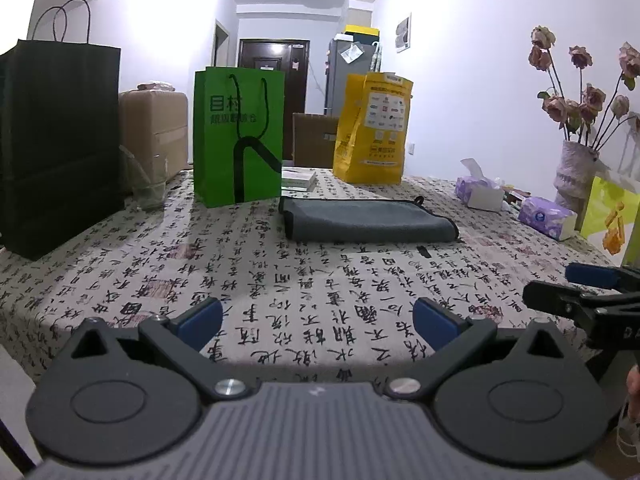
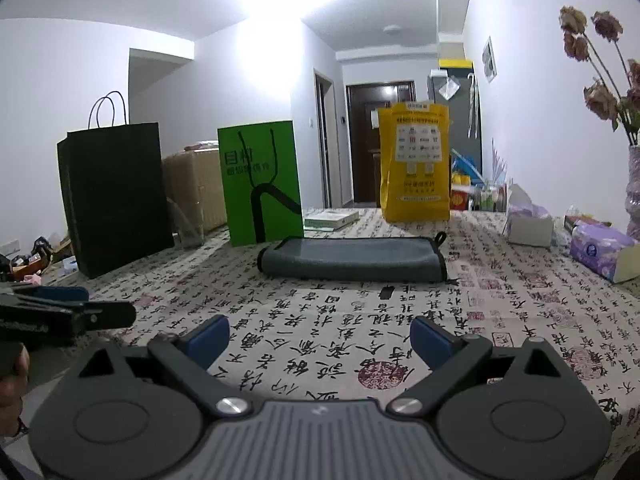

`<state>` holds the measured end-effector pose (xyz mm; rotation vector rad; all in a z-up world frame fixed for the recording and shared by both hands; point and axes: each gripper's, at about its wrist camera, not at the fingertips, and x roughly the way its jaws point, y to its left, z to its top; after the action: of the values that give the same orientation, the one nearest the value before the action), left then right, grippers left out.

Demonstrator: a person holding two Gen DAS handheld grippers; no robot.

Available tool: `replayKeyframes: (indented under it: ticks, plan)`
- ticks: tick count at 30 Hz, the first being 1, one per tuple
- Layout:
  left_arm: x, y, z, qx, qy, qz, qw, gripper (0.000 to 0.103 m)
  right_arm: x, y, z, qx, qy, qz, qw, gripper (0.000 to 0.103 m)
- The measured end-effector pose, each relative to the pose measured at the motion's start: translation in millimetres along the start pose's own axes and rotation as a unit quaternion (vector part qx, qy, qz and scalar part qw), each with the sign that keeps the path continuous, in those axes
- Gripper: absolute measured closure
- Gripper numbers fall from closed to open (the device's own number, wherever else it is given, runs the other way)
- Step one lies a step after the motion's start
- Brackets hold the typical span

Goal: Fold towel

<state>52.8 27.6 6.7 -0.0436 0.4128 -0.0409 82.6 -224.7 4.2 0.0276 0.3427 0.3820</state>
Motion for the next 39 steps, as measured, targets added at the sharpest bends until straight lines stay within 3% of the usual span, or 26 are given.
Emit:
replayKeyframes:
  ticks: [13, 39]
  plan:
    - [-6.2, -7.7, -8.2, 0.016, -0.003, -0.002, 0.9999, 0.0, -17.6, -1.3, -30.7, 0.007, 0.008, 0.004, 1.0, 0.006]
    - [-24.5, -4.5, -31.6, 0.049, -0.012, -0.02, 0.9986, 0.0, -41.7, 6.0, -32.1, 0.002, 0.007, 0.006, 1.0, 0.005]
